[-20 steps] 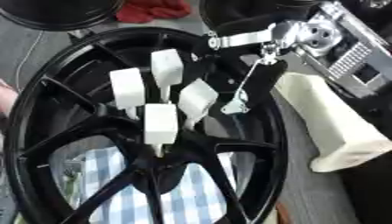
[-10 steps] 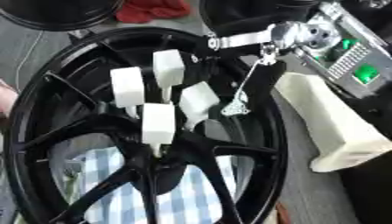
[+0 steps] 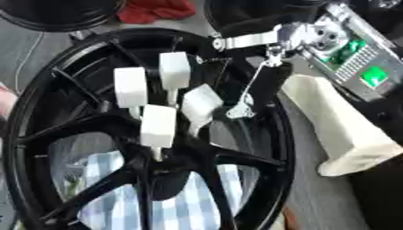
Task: Pull the pin out of the wheel hub.
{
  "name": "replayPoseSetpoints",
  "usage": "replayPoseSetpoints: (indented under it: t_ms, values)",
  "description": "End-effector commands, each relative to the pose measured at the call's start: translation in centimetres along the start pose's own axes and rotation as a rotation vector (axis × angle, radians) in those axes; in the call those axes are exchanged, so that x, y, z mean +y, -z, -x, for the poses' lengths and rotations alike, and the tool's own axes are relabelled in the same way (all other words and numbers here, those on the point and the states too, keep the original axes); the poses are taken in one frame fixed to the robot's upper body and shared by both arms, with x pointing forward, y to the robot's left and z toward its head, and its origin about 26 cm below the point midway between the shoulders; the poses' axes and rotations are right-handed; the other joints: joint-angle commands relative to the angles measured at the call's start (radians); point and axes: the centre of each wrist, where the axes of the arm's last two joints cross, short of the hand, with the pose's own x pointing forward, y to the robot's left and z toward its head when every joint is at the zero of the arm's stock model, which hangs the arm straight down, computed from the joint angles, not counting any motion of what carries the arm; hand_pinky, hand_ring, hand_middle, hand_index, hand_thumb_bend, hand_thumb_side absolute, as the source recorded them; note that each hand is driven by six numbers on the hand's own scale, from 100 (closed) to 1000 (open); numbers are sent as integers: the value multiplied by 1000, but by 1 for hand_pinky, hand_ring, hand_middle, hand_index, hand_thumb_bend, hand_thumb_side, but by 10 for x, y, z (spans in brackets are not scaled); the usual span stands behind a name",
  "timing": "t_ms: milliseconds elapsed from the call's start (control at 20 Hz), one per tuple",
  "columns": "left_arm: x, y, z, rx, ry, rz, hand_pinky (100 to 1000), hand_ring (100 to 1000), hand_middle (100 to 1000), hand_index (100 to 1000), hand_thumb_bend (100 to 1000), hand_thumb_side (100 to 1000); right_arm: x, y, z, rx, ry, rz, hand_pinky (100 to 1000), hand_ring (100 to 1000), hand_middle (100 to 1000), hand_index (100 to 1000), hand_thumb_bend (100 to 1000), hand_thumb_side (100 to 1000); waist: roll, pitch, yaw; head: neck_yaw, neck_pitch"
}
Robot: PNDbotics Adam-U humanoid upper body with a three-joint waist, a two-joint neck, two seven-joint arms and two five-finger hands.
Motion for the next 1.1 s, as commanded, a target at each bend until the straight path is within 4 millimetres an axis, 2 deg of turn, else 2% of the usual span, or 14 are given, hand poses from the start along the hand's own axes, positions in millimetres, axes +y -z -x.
replayPoseSetpoints:
  t_ms: [50,1100]
  values:
    - [-1,4,-7,-22,1,15,877,626,675,762,100,733,-9,-6,-2,10,-19,25,750,658,505,596,306,100,9,-28,-1,0,-16]
    - [0,3,-6,-15,6,12,876,625,675,762,100,734,-14,-10,-4,13,-19,69,728,620,407,477,282,100,10,-31,-9,1,-13]
